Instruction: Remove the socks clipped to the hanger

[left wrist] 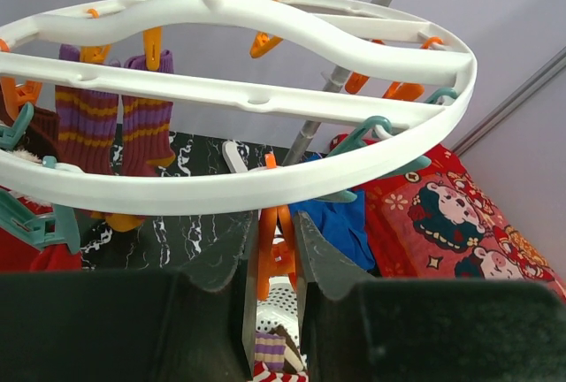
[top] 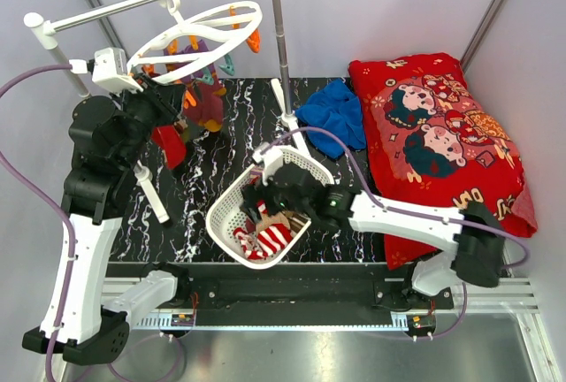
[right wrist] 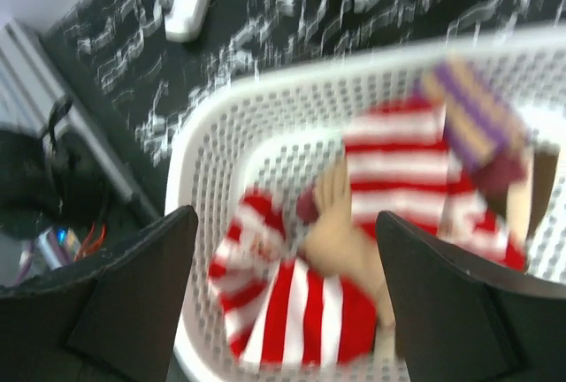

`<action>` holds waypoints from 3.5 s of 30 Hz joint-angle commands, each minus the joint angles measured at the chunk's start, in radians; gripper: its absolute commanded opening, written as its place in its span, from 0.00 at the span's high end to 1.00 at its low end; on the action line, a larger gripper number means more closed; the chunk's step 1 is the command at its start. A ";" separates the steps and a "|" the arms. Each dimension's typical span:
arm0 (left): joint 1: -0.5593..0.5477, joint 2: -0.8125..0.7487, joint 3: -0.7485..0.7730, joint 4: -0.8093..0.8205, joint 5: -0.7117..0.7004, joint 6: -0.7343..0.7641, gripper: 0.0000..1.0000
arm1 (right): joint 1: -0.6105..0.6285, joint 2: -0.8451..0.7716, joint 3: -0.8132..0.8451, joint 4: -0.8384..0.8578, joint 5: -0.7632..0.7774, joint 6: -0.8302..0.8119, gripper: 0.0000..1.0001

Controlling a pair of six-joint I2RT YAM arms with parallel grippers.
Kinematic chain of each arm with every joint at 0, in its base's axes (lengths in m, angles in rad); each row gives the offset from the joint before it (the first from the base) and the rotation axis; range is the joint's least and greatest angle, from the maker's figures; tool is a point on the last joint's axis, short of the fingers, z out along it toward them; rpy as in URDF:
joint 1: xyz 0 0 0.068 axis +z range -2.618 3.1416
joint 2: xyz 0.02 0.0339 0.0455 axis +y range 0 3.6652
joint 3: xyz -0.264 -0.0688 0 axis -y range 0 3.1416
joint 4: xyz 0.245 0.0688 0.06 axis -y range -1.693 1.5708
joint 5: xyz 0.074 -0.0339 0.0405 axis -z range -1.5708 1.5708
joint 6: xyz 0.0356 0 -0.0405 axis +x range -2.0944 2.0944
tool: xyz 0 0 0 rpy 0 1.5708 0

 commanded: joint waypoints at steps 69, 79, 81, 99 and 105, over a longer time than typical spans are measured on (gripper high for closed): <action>0.001 0.020 0.223 -0.378 -0.259 -0.085 0.39 | 0.025 0.360 0.191 1.090 0.130 -0.540 1.00; 0.001 0.000 0.152 -0.310 -0.317 -0.079 0.39 | 0.039 0.354 0.182 1.095 0.127 -0.523 1.00; 0.001 0.008 0.146 -0.298 -0.314 -0.091 0.39 | 0.040 0.348 0.176 1.109 0.121 -0.515 1.00; 0.001 0.092 0.120 -0.250 -0.348 -0.116 0.52 | 0.051 0.340 0.148 1.138 0.099 -0.503 1.00; 0.001 0.104 0.119 -0.232 -0.333 -0.105 0.75 | 0.054 0.338 0.145 1.146 0.096 -0.494 1.00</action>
